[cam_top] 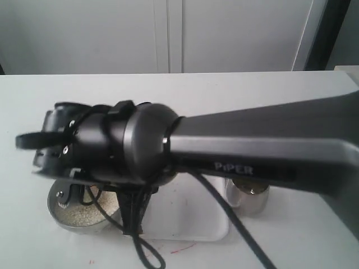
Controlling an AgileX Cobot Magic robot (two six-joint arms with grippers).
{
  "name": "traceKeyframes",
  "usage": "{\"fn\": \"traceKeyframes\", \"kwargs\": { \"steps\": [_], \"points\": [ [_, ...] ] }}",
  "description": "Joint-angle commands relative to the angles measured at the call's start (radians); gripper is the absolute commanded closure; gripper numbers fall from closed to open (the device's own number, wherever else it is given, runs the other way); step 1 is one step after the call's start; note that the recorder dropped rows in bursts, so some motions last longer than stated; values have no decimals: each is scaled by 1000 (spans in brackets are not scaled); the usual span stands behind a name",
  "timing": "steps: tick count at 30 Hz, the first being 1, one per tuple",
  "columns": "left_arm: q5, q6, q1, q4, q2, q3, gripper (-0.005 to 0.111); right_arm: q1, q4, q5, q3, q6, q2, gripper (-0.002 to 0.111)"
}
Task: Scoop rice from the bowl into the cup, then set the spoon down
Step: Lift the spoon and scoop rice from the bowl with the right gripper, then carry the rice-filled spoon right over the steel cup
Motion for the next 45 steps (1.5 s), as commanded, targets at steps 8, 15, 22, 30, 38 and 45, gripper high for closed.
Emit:
{"fn": "traceKeyframes", "kwargs": {
  "steps": [8,15,22,30,38,45],
  "points": [
    [3,-2,-7,-11,1,-7,92,-143,324,-17,-10,-60,-39,108],
    [3,-2,-7,-11,1,-7,92,-143,388,-48,-10,-82,-46,108],
    [3,-2,-7,-11,1,-7,92,-141,386,2,-10,-90,-74,108],
    [3,-2,-7,-11,1,-7,92,-141,376,15,2,-104,-228,108],
    [3,-2,-7,-11,1,-7,92,-141,362,15,94,-39,-417,108],
    [3,-2,-7,-11,1,-7,92,-165,351,15,259,29,-560,108]
  ]
}}
